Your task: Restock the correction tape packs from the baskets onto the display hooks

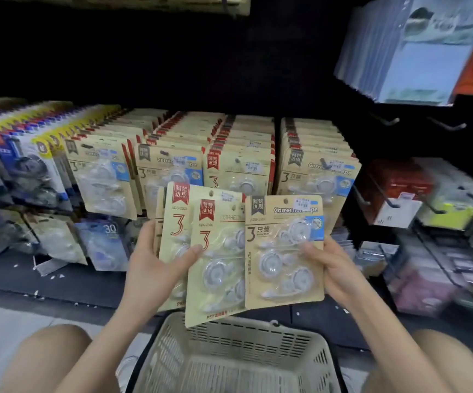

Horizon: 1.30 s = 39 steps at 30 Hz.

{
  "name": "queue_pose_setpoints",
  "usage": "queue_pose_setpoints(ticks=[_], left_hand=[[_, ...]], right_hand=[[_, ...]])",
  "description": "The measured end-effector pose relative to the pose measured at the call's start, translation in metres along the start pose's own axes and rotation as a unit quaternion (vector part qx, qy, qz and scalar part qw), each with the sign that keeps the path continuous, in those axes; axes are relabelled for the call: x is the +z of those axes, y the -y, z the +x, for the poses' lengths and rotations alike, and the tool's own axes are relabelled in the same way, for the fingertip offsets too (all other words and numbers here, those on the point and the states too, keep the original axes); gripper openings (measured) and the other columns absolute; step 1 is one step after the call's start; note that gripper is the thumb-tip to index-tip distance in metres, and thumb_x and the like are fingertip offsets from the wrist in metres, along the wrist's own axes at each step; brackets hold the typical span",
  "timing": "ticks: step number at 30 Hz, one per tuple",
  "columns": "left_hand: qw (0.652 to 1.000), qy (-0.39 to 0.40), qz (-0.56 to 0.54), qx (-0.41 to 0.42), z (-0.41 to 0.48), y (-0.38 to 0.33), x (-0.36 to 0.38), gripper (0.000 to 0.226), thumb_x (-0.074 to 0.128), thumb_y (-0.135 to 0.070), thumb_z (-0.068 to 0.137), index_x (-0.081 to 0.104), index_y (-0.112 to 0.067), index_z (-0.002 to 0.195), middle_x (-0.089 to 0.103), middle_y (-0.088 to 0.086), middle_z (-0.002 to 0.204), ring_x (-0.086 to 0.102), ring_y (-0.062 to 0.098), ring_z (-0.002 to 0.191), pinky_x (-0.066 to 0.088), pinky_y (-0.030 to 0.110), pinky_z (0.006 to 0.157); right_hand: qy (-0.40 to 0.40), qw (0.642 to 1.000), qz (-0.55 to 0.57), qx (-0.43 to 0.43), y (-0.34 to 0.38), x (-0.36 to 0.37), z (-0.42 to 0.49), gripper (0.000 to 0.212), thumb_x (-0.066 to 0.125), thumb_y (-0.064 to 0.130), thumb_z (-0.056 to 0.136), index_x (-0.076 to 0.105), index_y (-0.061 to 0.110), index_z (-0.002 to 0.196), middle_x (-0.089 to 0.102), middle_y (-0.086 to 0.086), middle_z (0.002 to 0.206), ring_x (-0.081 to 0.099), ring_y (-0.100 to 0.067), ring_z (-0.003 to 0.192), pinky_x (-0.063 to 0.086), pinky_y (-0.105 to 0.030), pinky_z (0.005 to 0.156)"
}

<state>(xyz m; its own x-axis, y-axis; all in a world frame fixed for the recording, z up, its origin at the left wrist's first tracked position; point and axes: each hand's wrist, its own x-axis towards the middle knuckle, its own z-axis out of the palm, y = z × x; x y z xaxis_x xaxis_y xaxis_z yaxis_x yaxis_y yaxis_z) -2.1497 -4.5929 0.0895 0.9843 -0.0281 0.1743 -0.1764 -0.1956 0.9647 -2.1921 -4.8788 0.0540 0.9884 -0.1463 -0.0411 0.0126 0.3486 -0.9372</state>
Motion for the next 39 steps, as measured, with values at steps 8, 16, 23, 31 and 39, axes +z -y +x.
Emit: queue_pose_setpoints(ticks=[8,16,23,31,39], left_hand=[[0.997,-0.044,-0.002,0.067,0.027,-0.037,0.002,0.048,0.082,-0.019,0.076,0.051,-0.041,0.105,0.065,-0.019,0.11,0.06,-0.008,0.101,0.046,0.025,0.083],[0.994,-0.072,-0.003,0.083,0.039,-0.048,0.007,0.051,0.08,-0.018,0.08,0.049,-0.028,0.12,0.061,-0.024,0.106,0.055,-0.018,0.092,0.04,0.012,0.075],[0.994,-0.062,-0.01,0.085,0.045,-0.048,0.007,0.049,0.08,-0.019,0.079,0.051,-0.028,0.118,0.064,-0.02,0.112,0.058,-0.009,0.101,0.044,0.019,0.082],[0.994,-0.056,-0.038,0.081,0.047,-0.045,0.012,0.043,0.08,-0.016,0.078,0.055,-0.029,0.111,0.067,-0.014,0.113,0.064,-0.001,0.102,0.049,0.029,0.087],[0.996,-0.026,-0.062,0.06,0.045,-0.039,0.021,0.042,0.079,-0.014,0.077,0.055,-0.038,0.102,0.071,-0.018,0.104,0.067,0.001,0.099,0.051,0.033,0.085]], right_hand=[[-0.146,0.979,-0.043,-0.136,0.043,-0.025,-0.007,0.071,0.09,0.044,0.057,0.065,0.013,0.114,0.073,-0.01,0.113,0.07,-0.032,0.103,0.06,-0.046,0.082],[-0.226,0.961,-0.098,-0.125,0.043,-0.029,0.019,0.029,0.076,0.015,0.084,0.065,0.011,0.111,0.074,-0.008,0.109,0.071,-0.029,0.101,0.054,-0.056,0.092],[-0.269,0.942,-0.142,-0.143,0.039,-0.014,0.047,0.029,0.068,0.024,0.092,0.061,0.015,0.118,0.069,0.002,0.111,0.067,-0.018,0.104,0.055,-0.04,0.09],[-0.315,0.848,-0.418,-0.081,0.02,-0.019,0.055,0.048,0.048,0.046,0.099,0.039,0.009,0.127,0.056,-0.005,0.116,0.057,-0.026,0.097,0.039,-0.035,0.072],[-0.272,0.833,-0.45,-0.171,0.033,0.019,0.017,0.038,0.055,0.05,0.095,0.059,0.021,0.119,0.064,0.006,0.111,0.061,-0.013,0.098,0.05,-0.038,0.084]])
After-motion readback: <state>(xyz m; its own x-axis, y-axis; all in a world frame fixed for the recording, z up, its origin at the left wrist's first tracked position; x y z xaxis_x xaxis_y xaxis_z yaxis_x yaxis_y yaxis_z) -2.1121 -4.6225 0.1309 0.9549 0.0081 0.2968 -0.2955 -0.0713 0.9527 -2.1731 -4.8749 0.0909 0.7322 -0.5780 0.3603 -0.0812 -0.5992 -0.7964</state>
